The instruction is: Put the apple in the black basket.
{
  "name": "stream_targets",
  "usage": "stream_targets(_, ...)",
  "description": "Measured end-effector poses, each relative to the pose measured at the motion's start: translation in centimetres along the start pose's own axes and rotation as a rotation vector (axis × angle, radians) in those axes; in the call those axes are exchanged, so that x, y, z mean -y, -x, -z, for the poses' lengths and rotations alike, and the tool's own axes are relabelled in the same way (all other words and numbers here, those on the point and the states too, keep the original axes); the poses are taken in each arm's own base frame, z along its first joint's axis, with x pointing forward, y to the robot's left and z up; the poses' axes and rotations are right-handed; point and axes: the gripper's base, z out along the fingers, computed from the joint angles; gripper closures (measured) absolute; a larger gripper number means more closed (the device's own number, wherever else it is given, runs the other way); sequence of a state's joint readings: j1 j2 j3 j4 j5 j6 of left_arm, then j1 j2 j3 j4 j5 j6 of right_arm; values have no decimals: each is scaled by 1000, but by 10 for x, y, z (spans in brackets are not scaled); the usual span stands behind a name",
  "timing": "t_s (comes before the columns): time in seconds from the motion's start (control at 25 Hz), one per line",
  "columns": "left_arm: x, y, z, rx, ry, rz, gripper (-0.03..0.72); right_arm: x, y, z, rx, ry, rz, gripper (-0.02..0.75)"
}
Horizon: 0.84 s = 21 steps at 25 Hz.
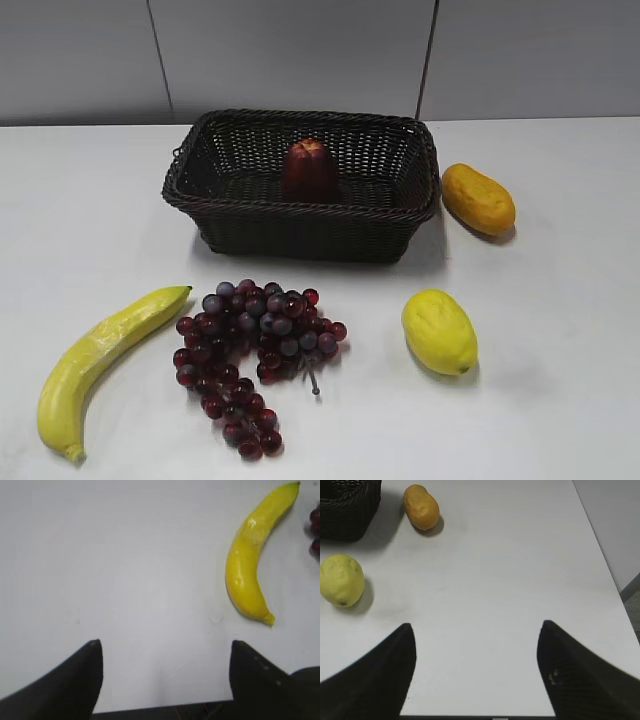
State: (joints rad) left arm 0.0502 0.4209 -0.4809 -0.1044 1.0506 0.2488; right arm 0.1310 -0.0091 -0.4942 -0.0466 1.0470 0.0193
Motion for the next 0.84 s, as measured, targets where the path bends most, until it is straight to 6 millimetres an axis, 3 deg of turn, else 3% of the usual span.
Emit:
stream_targets(0.44, 11, -35, 41, 350, 69, -29, 107, 0, 0, 0, 0, 0, 0, 165)
stream_targets(0.84, 11, -38, 43, 376, 73, -4, 107, 0, 0, 0, 0, 0, 0, 165)
